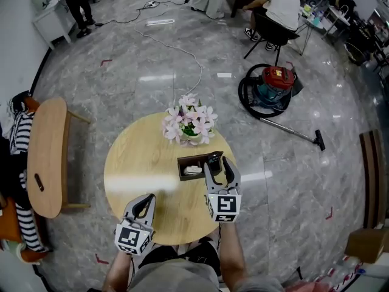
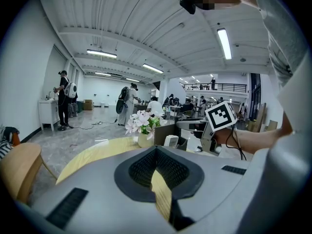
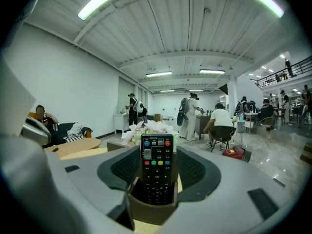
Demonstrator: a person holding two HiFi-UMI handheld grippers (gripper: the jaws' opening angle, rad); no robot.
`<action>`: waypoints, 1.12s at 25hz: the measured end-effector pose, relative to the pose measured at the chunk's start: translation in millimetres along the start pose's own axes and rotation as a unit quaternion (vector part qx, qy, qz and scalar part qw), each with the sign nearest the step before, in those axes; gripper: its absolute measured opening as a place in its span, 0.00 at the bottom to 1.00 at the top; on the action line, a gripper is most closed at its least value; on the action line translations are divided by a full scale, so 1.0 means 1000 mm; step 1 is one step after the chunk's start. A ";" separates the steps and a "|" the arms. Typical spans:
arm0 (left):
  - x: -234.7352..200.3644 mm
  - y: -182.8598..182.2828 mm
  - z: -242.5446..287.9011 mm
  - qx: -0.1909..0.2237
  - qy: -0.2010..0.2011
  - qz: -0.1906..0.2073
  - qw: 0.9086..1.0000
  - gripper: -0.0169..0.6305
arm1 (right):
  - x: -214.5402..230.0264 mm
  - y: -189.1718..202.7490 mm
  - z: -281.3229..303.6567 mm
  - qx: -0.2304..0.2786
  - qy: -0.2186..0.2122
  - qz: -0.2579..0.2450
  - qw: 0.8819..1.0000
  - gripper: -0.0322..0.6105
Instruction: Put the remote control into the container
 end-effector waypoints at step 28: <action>0.022 -0.102 -0.010 0.065 0.040 0.023 0.997 0.04 | -0.011 -0.088 -0.067 0.002 -0.009 0.017 1.000 0.15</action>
Point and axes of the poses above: the fingertips, and each gripper's own axes: z forward along the fingers, x to its right, y out of its underside, the point moved 9 cm from there along -z, backward along the fingers, and after that the axes turned 13 degrees about x, right-handed, at the moved point
